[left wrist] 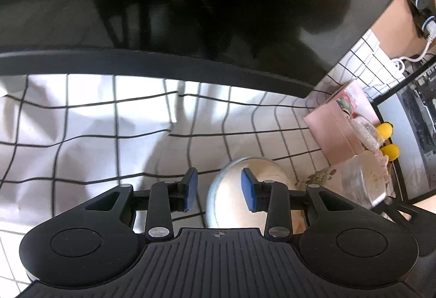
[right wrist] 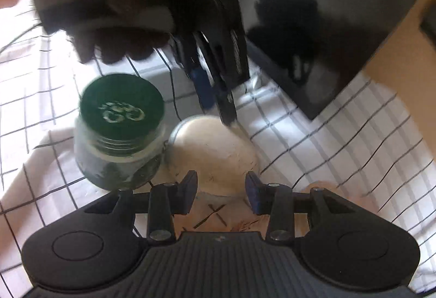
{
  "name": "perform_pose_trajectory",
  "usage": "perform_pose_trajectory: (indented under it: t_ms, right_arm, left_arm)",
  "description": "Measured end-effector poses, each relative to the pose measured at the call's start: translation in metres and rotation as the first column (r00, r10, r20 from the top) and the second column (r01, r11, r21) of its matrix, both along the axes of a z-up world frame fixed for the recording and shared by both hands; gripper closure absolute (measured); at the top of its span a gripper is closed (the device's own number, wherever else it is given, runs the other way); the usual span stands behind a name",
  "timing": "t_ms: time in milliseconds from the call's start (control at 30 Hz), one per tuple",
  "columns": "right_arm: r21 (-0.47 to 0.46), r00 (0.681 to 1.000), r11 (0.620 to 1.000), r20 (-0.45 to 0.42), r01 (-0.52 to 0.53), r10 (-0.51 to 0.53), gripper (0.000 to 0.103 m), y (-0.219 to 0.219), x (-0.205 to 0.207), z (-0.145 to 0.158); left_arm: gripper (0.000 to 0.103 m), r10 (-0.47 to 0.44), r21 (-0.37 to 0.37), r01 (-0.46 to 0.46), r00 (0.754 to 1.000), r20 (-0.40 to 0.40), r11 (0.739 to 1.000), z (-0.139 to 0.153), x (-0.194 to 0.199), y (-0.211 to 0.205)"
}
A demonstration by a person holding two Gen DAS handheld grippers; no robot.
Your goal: Organize soft objects
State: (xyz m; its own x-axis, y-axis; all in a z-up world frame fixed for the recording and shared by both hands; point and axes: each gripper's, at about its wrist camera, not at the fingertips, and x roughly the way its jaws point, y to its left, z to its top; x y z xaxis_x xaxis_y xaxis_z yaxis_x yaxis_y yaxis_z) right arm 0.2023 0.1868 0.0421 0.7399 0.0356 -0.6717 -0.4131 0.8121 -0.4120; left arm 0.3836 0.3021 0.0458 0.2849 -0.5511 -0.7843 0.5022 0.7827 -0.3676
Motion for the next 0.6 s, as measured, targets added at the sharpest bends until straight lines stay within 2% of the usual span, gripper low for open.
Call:
perform_pose_trajectory:
  t_ms: [300, 600]
  right_arm:
    - [0.003, 1.0, 1.0, 0.008, -0.015, 0.015, 0.064, -0.004, -0.002, -0.001]
    - [0.021, 0.999, 0.999, -0.021, -0.045, 0.045, 0.065, -0.001, -0.007, -0.004]
  left_arm:
    - [0.065, 0.037, -0.059, -0.041, 0.998, -0.06, 0.997, -0.006, 0.01, 0.004]
    - [0.065, -0.024, 0.052, 0.025, 1.0, -0.017, 0.998, 0.006, 0.001, -0.004]
